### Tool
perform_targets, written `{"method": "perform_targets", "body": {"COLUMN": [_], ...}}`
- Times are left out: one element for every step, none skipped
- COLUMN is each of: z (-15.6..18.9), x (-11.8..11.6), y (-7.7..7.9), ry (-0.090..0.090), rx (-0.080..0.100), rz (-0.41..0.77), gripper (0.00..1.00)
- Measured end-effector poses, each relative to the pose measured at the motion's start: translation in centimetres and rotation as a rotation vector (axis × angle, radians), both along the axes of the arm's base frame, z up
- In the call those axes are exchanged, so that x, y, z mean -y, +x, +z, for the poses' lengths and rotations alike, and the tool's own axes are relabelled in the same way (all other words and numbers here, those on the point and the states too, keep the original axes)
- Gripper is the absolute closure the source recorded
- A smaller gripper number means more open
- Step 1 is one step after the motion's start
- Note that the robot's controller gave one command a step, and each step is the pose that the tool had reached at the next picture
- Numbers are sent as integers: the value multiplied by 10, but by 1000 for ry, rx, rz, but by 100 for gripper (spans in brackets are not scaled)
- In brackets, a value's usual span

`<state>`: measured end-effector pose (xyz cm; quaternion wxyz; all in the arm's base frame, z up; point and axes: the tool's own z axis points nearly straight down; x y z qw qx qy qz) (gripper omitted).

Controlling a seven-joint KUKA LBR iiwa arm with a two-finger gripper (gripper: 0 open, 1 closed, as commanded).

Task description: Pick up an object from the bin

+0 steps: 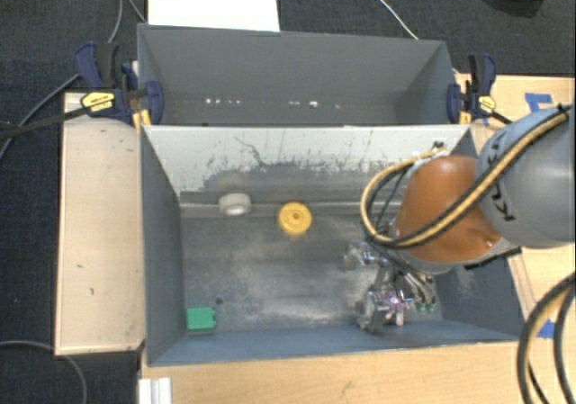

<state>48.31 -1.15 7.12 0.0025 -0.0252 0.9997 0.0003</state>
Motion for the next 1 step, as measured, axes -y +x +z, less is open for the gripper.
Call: {"method": "perform_targets", "body": {"z": [0], "x": [46], "y": [-1], "ry": [0], "rx": [-2], "rz": [-137], "gripper": [0]}}
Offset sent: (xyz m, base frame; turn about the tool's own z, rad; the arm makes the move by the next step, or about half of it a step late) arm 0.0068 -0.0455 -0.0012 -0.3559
